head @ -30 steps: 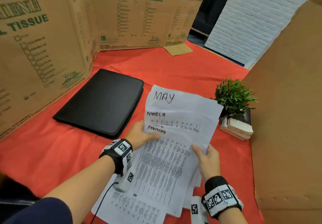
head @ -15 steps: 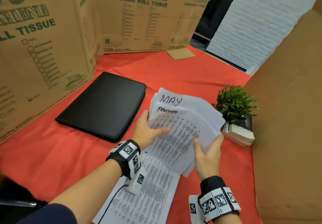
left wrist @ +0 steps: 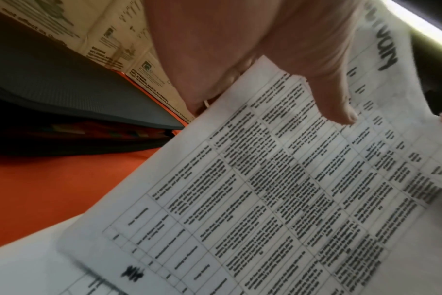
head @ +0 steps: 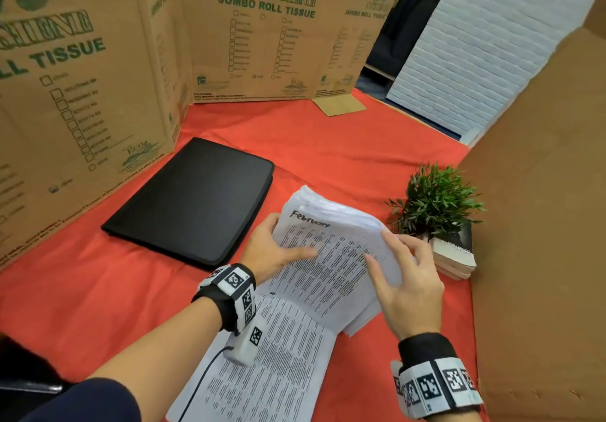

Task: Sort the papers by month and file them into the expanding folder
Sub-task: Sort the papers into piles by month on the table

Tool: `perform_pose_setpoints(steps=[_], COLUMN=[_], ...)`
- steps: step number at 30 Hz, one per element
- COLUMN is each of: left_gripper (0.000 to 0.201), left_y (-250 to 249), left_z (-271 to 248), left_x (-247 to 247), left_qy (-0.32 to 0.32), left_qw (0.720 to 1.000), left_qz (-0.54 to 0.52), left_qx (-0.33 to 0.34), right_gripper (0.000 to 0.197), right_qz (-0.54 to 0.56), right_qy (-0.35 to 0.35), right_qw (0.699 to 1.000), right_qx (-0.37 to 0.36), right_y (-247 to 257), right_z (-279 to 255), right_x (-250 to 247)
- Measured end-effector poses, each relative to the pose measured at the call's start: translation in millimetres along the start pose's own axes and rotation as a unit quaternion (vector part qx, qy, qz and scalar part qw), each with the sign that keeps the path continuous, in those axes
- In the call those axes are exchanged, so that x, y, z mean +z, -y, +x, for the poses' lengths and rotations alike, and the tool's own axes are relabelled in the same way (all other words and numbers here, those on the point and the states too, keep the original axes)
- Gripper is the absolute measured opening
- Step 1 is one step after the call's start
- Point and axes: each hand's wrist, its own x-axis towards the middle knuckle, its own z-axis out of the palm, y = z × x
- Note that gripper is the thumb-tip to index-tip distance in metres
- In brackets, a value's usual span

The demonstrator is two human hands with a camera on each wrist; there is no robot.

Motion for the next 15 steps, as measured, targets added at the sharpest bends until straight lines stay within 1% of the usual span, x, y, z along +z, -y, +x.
perform_pose_setpoints(steps=[1, 4, 7, 8, 9, 10, 11, 12, 13, 14, 15], left_gripper=[0.076, 0.067, 0.055, 0.054, 0.053, 0.051, 0.046, 0.042, 0.039, 0.038, 0.038], left_y=[0, 0, 1, 3, 5, 7, 9, 12, 14, 13, 13], left_z=[0, 0, -1, -1, -1, -1, -1, -1, 1, 2, 4], left_x=[0, 0, 2, 3, 3, 4, 4, 5, 7, 11, 15], left_qy=[0.001, 0.014, 0.009, 0.015, 0.025, 0.034, 0.042, 0.05, 0.056, 0.058, 0.058], left_qw=[1.0, 1.0, 0.999, 0.999, 0.998, 0.998, 0.997, 0.997, 0.997, 0.997, 0.997], left_qz=[0.004, 0.014, 0.007, 0.001, -0.004, -0.007, -0.008, -0.003, 0.01, 0.019, 0.022], left_qx=[-0.005, -0.02, -0.038, -0.047, -0.054, -0.06, -0.066, -0.066, -0.06, -0.049, -0.038], right_gripper=[0.045, 0.057, 0.044, 0.047, 0.058, 0.07, 0.075, 0.071, 0.055, 0.037, 0.024], right_qz=[0.015, 0.071, 0.11, 0.134, 0.172, 0.219, 0.275, 0.333, 0.377, 0.386, 0.365], right_qy=[0.004, 0.014, 0.026, 0.025, 0.023, 0.021, 0.02, 0.025, 0.035, 0.043, 0.047], right_qw=[1.0, 0.997, 0.994, 0.99, 0.981, 0.964, 0.935, 0.896, 0.857, 0.837, 0.837], right_qx=[0.003, 0.026, 0.012, 0.034, 0.083, 0.151, 0.223, 0.293, 0.349, 0.386, 0.406], right_y=[0, 1, 2, -1, -4, -9, -12, -14, -18, -21, -23], right_z=[0, 1, -1, -3, -7, -12, -17, -23, -29, -34, -37], right_x=[-1, -5, -5, -4, -1, 3, 6, 10, 15, 20, 23])
